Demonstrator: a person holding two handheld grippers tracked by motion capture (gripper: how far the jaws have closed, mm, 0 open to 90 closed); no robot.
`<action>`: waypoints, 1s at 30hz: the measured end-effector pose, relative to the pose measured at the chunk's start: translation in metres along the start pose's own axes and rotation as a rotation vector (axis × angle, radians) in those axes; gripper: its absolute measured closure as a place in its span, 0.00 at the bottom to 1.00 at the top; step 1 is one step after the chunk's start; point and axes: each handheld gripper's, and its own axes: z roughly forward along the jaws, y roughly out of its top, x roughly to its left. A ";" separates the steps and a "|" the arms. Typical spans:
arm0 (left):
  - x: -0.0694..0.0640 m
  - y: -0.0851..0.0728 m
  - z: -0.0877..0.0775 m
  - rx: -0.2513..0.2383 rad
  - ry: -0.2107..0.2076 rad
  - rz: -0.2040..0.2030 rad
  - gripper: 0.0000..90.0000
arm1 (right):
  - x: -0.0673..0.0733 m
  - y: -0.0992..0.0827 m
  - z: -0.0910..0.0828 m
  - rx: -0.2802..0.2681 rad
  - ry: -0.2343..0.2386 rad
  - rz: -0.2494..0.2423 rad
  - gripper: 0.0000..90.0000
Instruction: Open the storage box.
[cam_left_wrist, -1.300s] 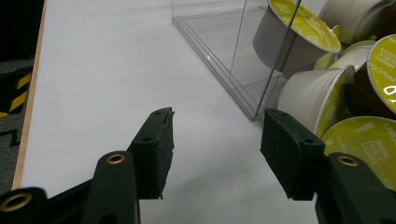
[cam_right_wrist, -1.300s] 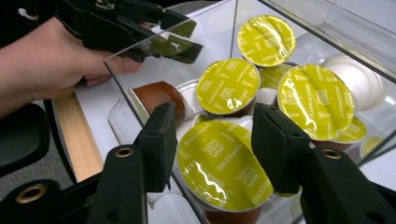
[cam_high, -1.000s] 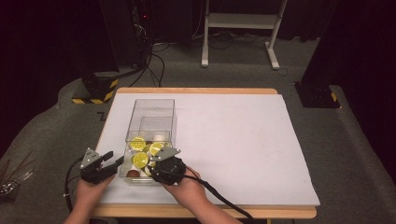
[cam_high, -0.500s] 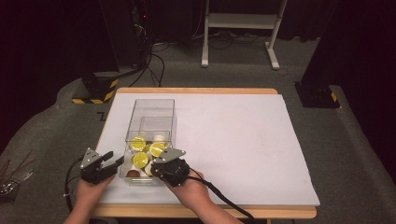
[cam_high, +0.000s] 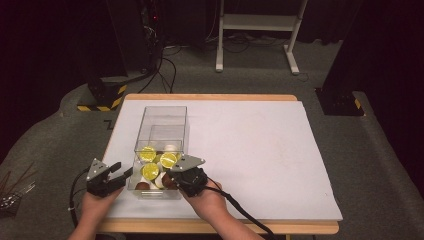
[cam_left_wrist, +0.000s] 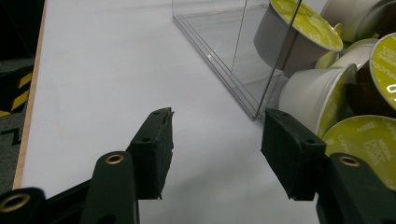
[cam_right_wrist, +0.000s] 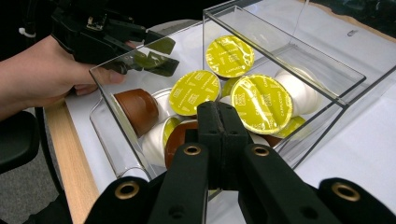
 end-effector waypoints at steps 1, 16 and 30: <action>0.000 0.000 0.000 0.000 0.000 0.000 0.49 | -0.001 0.000 -0.001 -0.006 0.002 0.005 1.00; 0.000 0.000 0.000 0.000 0.001 0.002 0.48 | -0.010 0.000 -0.005 -0.050 -0.010 0.020 1.00; 0.000 0.000 0.000 0.001 0.003 -0.001 0.48 | -0.020 0.003 -0.008 -0.091 -0.021 0.036 1.00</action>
